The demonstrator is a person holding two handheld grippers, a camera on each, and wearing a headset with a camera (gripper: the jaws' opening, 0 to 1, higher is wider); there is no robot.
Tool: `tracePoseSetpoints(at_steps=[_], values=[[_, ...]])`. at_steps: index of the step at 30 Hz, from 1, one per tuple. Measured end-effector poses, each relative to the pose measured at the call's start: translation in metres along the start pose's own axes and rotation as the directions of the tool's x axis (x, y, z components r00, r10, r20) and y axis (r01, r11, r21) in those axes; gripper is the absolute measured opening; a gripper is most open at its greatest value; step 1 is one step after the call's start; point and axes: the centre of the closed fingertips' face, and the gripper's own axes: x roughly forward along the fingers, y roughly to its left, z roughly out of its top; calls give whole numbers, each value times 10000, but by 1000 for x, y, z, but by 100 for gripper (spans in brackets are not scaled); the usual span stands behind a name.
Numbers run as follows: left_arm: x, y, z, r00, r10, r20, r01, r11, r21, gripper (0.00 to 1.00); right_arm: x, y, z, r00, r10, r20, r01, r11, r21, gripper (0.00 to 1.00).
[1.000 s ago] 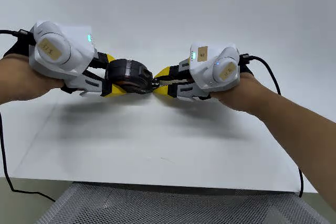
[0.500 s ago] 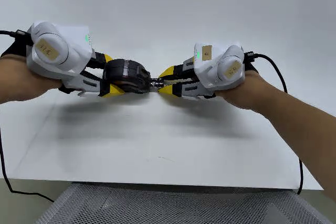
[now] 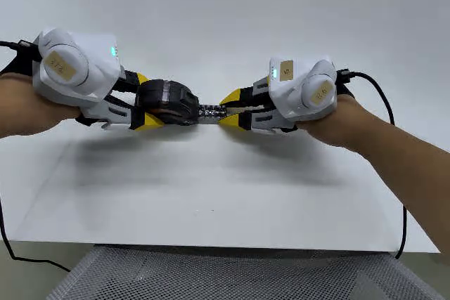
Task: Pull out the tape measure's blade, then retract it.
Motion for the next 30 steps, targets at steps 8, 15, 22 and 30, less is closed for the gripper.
tracePoseSetpoints(at_steps=[8, 15, 22, 30], values=[[0, 0, 0, 10000, -12, -8, 12, 10000, -25, 28, -9, 0, -6, 9999, -89, -84, 90, 9999, 90, 10], [0, -1, 0, 10000, -14, -37, 15, 10000, 62, 28, -16, 1, -10, 9999, -157, -72, 159, 9996, 220, 10], [0, -1, 1, 10000, -17, -15, 17, 10000, 6, 28, -20, 0, -14, 9996, -227, -145, 231, 9995, 219, 9], [0, -1, 1, 10000, -25, 29, 25, 10000, -26, 28, -29, -2, -21, 9993, -311, -230, 317, 9991, 272, 9]])
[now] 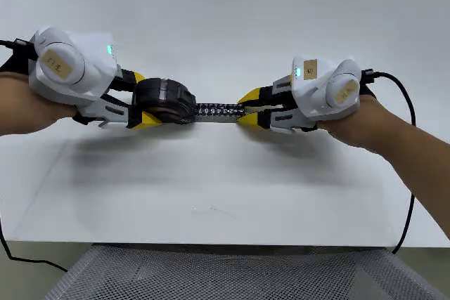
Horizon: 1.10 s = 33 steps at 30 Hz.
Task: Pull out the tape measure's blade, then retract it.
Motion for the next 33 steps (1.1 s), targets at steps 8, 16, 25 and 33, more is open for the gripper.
tracePoseSetpoints(at_steps=[8, 16, 25, 33], values=[[0, 1, 0, 10000, -11, 4, 11, 10000, -12, 28, -5, 0, -3, 9999, -37, -97, 37, 10000, 20, 9], [0, 1, 0, 10000, -13, -3, 13, 10000, 6, 28, -13, 0, -10, 9997, -100, -242, 102, 9999, 74, 9], [0, 0, 0, 10000, -36, -9, 36, 10000, 43, 28, -24, 1, -18, 9990, -149, -427, 151, 9999, 41, 9], [0, -1, 0, 10000, -53, -12, 53, 10000, 31, 28, -36, 0, -28, 9977, -214, -641, 215, 9998, 8, 9]])
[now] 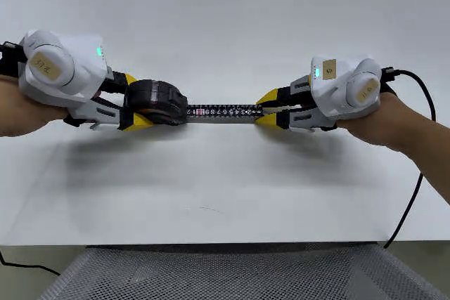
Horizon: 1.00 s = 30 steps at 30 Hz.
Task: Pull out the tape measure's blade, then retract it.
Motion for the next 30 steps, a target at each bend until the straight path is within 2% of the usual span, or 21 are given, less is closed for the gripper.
tracePoseSetpoints(at_steps=[18, 30], values=[[0, 0, -1, 9999, 6, -133, -5, 10000, 99, 28, -23, -4, -16, 9988, 63, -477, -74, 9997, -233, 9], [0, 0, -1, 9998, -17, -203, 21, 9999, 166, 28, -43, -5, -35, 9962, -58, -865, 43, 9998, -180, 9]])
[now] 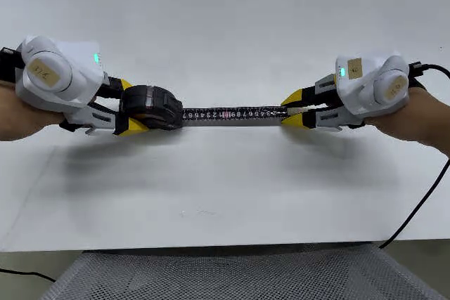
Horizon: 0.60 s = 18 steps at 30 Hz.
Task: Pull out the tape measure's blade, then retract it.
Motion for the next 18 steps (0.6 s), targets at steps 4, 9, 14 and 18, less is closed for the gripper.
tracePoseSetpoints(at_steps=[4, 9, 14, 18], values=[[0, 0, 0, 10000, -2, -4, 2, 10000, -3, 28, -5, 0, -7, 9999, -23, -140, 23, 10000, 41, 9], [0, 0, 0, 10000, -19, -11, 19, 10000, -18, 28, -11, -1, -14, 9996, -85, -286, 86, 9999, 58, 9], [1, 0, 0, 10000, -19, -42, 19, 10000, 1, 28, -18, -3, -22, 9989, -151, -455, 154, 9999, 50, 9], [1, 0, 0, 10000, -31, -71, 31, 10000, -5, 28, -24, -3, -27, 9983, -218, -542, 224, 9997, 108, 9]])
